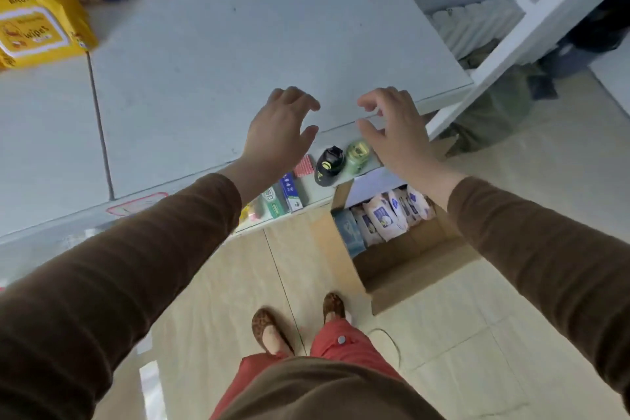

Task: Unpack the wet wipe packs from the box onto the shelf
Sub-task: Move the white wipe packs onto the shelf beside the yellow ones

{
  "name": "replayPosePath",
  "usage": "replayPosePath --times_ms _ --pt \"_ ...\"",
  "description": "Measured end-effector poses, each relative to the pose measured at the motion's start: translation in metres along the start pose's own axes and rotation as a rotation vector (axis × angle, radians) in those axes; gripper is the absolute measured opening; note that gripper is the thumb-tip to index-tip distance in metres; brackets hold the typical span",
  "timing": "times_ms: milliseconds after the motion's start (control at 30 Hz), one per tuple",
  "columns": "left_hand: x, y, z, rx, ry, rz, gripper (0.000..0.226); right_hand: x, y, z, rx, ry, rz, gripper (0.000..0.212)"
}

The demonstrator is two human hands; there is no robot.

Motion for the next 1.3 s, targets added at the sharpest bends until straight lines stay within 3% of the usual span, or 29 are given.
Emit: replayPosePath --times_ms 233,433,700,833,1033,1300 --pt "-0.098 -0.11 -0.022 0.149 -0.034 -0.058 0.028 -0.126 0.016 -0.084 0.08 -0.162 0.055 0.016" --pt "-0.154 -0.242 -0.037 0.411 0.12 -0.076 0.033 -0.277 0.006 -0.149 0.243 -0.524 0.176 0.016" --pt "-0.167 -0.408 -0.051 0.666 0.297 -0.073 0.046 -0.439 -0.065 -0.194 0.409 -0.908 0.298 0.04" --pt "-0.156 -0.491 -0.041 0.742 0.289 -0.021 0.05 -0.506 -0.121 -0.207 0.465 -1.013 0.363 0.065" --pt "-0.143 -0.599 -0.011 0.796 0.13 0.109 0.064 -0.584 -0.187 -0.206 0.447 -1.06 0.363 0.051" --pt "-0.135 -0.68 0.017 0.743 -0.25 0.461 0.069 -0.627 -0.252 -0.199 0.514 -1.058 0.49 0.067"
Point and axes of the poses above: each hand's wrist, its own z-axis towards the middle knuckle, its own y-axis out of the back of the hand, x = y × z, the point moved 3 cm from there along z, towards the middle knuckle, and after that the axes turned 8 degrees about z, right-handed, at the moved point
